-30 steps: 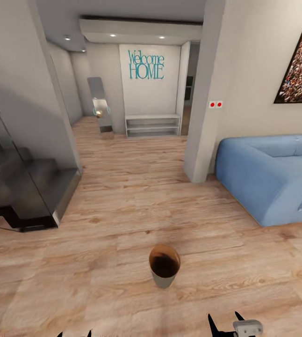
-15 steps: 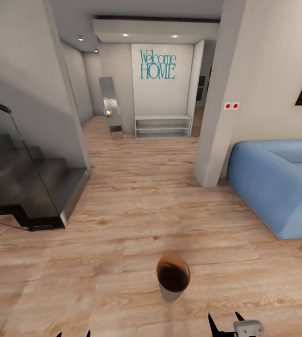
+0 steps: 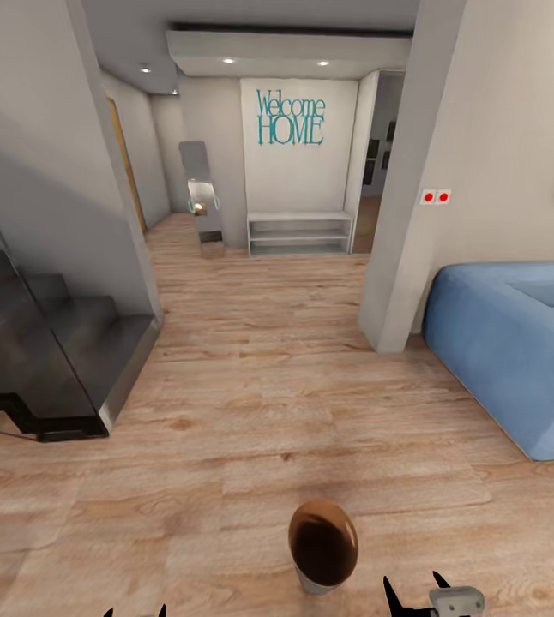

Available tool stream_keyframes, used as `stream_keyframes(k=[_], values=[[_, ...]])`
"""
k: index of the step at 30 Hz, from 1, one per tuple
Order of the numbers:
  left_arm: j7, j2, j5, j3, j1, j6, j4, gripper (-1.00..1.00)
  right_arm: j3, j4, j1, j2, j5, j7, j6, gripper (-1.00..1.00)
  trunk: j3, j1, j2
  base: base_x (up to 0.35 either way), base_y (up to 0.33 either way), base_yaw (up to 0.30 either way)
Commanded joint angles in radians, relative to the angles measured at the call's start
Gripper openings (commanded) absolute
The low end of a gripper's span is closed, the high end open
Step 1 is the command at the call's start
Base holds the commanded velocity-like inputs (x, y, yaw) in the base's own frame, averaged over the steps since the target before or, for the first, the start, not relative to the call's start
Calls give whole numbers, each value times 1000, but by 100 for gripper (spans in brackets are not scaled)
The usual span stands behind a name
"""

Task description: Put the three can of soda from the living room inside the tash can in the kitchen.

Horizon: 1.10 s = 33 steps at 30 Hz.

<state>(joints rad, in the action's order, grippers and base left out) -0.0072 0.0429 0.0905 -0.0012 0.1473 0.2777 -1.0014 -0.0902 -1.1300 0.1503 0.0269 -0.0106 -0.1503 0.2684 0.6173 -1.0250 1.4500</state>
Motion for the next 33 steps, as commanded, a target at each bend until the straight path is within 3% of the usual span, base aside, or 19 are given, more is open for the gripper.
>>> stream_keyframes(k=[1, 11, 28, 32, 33], values=[[0, 0, 0, 0, 0, 0, -1, 100, 0, 2, 0, 0, 0, 0, 0, 100, 0, 0, 0, 327, 0, 0], [0, 0, 1, 2, 0, 1, -4, 100, 3, 22, 0, -3, 0, 1, 0, 100, 0, 0, 0, 280, 30, 0], [2, 0, 2, 3, 0, 2, -4, 100, 2, 58, -14, -2, -2, 2, -15, 100, 0, 0, 0, 31, 5, 0], [3, 0, 2, 4, 0, 2, -2, 100, 7, 55, -122, -5, -28, 4, -188, 100, 0, 0, 0, 1, 0, 0], [3, 0, 2, 5, 0, 2, -2, 100, 10, 58, -196, -4, -38, 3, -322, 100, 0, 0, 0, 0, 0, 0]])
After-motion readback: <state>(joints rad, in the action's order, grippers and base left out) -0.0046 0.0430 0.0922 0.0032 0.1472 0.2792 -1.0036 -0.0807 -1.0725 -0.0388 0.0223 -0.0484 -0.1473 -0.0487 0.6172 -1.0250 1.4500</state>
